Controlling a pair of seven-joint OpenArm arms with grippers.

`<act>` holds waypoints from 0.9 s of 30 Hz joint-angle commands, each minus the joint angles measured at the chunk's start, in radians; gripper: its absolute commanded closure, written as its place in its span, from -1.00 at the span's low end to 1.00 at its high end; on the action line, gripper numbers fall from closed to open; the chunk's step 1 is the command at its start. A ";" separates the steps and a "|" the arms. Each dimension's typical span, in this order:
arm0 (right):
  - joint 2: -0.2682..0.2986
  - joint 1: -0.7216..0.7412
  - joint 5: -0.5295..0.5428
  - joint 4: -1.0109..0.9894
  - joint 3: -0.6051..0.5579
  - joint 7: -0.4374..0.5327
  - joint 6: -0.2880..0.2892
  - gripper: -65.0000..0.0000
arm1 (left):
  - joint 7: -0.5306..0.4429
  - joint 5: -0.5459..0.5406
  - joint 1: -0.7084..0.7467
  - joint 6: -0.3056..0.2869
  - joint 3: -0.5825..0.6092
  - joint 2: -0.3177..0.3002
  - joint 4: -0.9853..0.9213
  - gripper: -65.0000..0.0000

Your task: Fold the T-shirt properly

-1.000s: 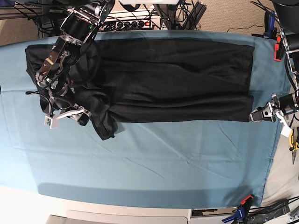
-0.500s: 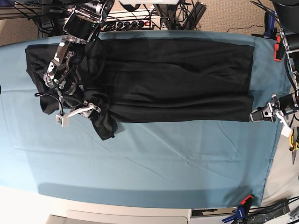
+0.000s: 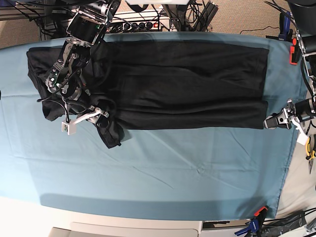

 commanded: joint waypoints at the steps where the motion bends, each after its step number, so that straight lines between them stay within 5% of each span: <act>1: 0.004 0.018 0.016 0.013 -0.003 0.011 0.011 -0.06 | -0.007 -0.027 -0.024 -0.006 -0.003 -0.024 0.014 0.35; 11: 0.004 0.018 0.085 0.013 -0.003 -0.051 0.071 -0.05 | -0.007 -0.027 -0.024 -0.006 -0.003 -0.024 0.014 0.35; 19: 0.004 0.018 0.085 0.013 -0.003 -0.064 0.080 0.56 | -0.007 -0.027 -0.024 -0.006 -0.003 -0.024 0.014 0.35; 27: 0.004 0.018 0.211 0.013 -0.003 -0.140 0.201 1.00 | -0.008 -0.027 -0.026 -0.006 -0.003 -0.024 0.014 0.35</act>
